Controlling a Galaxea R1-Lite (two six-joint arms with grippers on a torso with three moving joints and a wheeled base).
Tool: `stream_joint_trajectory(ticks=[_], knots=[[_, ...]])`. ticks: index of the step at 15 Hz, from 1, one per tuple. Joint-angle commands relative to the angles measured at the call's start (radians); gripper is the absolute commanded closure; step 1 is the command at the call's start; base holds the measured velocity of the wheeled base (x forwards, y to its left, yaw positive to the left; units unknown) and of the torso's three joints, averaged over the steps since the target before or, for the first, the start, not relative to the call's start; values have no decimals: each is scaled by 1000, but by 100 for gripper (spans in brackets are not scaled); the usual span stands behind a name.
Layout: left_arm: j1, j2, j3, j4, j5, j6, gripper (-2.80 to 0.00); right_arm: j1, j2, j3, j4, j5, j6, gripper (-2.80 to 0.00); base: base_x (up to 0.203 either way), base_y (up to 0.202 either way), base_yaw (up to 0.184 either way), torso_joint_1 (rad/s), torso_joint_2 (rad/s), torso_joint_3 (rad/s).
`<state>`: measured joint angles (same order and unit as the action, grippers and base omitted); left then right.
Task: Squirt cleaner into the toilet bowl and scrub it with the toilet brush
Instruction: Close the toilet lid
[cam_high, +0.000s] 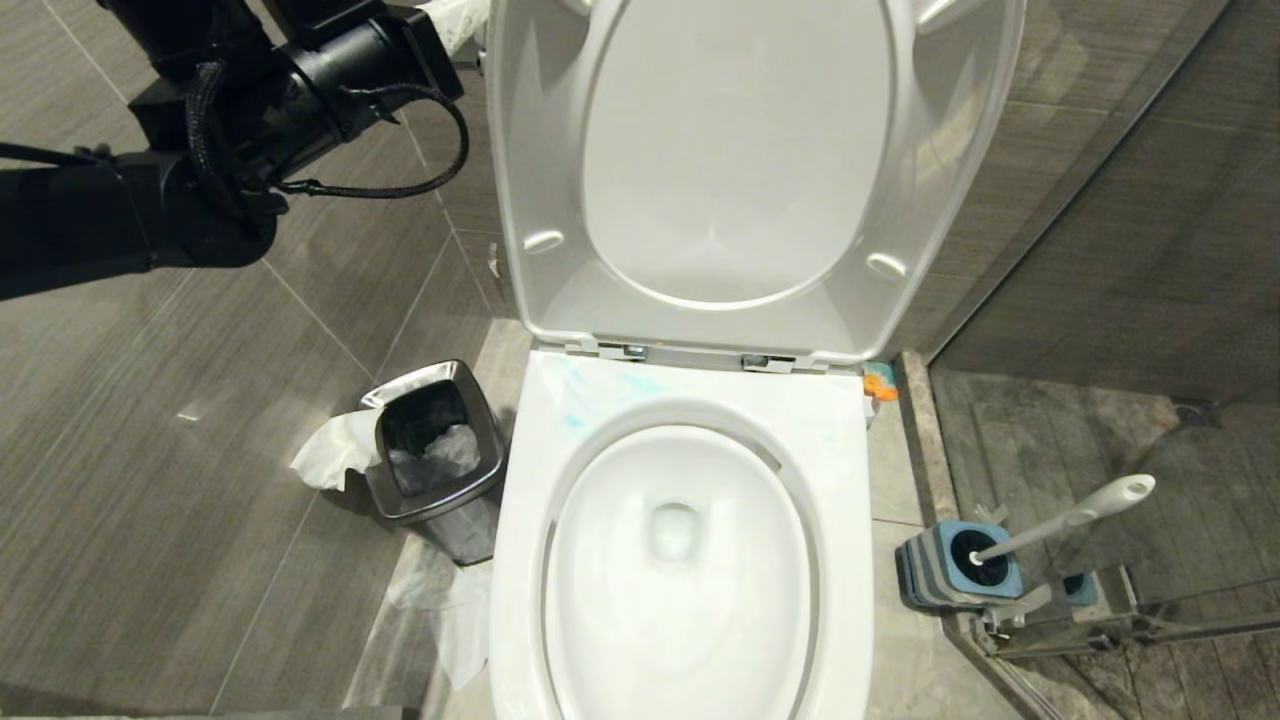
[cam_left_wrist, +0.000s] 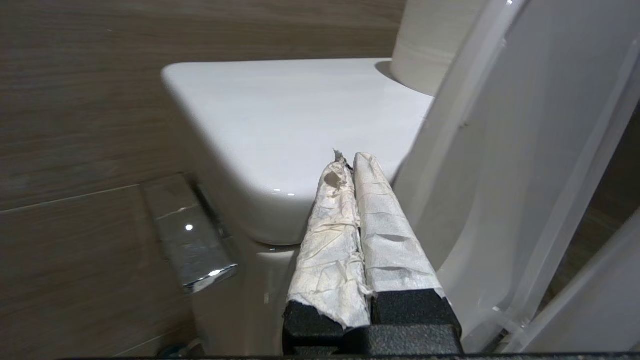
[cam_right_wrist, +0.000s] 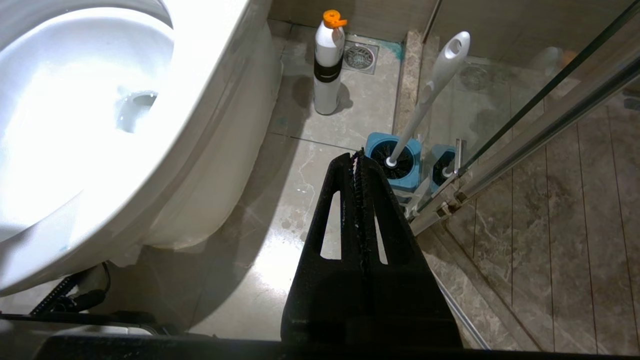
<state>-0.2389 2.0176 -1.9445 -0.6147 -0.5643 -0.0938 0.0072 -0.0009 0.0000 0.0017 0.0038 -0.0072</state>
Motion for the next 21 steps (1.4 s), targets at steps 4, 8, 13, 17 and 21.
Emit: stream_joint_trajectory(ticks=[4, 8, 13, 17, 21], knots=[[-44, 15, 1, -4, -3, 26, 0, 0, 1, 0, 0, 1, 0, 0, 0, 0, 0, 0, 0, 0], [-57, 20, 2, 0, -27, 22, 0, 0, 1, 0, 0, 1, 0, 0, 0, 0, 0, 0, 0, 0], [-56, 5, 7, 8, -194, -100, 0, 0, 1, 0, 0, 1, 0, 0, 0, 0, 0, 0, 0, 0], [-63, -20, 8, 3, -226, -216, 0, 0, 1, 0, 0, 1, 0, 0, 0, 0, 0, 0, 0, 0], [-82, -45, 10, 6, -230, -297, 0, 0, 1, 0, 0, 1, 0, 0, 0, 0, 0, 0, 0, 0]])
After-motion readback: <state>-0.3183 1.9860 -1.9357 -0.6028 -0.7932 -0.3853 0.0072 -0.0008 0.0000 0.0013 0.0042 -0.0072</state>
